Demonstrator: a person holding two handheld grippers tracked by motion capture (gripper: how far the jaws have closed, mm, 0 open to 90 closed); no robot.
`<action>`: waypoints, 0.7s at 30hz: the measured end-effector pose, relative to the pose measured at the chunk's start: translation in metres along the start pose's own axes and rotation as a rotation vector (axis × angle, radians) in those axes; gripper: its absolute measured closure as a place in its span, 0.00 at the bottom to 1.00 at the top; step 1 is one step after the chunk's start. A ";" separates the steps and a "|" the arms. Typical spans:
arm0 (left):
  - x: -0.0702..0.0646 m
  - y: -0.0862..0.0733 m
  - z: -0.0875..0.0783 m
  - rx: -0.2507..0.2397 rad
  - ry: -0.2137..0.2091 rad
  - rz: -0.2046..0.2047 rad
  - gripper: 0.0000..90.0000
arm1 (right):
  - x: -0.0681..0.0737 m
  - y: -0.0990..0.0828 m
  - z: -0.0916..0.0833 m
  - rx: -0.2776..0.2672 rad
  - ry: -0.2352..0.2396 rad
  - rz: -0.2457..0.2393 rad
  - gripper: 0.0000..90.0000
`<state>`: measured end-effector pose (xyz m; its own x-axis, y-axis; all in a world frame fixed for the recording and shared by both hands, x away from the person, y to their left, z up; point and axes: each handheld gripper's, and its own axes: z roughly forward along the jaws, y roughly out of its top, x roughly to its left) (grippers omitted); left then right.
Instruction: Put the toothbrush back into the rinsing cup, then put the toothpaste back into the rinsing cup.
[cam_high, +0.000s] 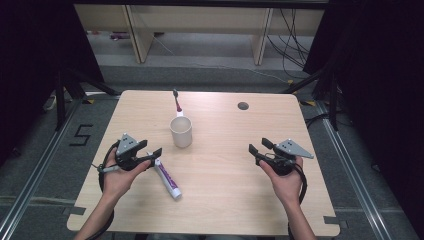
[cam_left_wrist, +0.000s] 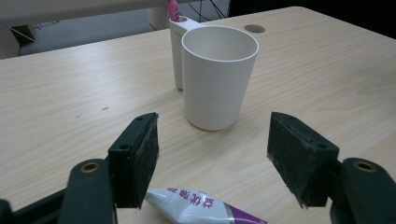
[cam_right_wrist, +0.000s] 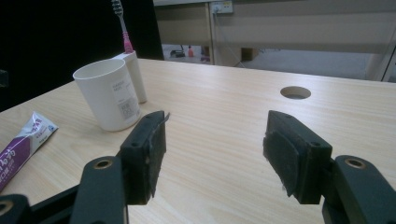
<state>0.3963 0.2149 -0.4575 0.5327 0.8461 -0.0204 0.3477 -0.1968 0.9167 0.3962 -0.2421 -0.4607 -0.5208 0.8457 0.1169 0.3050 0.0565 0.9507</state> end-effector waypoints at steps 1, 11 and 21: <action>0.000 0.000 0.000 0.000 0.000 0.000 0.37 | 0.000 0.000 0.000 0.000 0.000 0.000 0.44; -0.005 -0.005 -0.005 0.017 -0.001 -0.014 0.37 | 0.003 0.002 0.003 0.009 0.020 0.016 0.44; -0.021 -0.011 -0.009 0.090 0.016 -0.056 0.38 | -0.004 0.000 0.006 0.059 0.007 0.024 0.44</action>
<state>0.3745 0.2034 -0.4637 0.4984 0.8646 -0.0637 0.4451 -0.1921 0.8747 0.4027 -0.2427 -0.4632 -0.5184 0.8432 0.1422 0.3642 0.0673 0.9289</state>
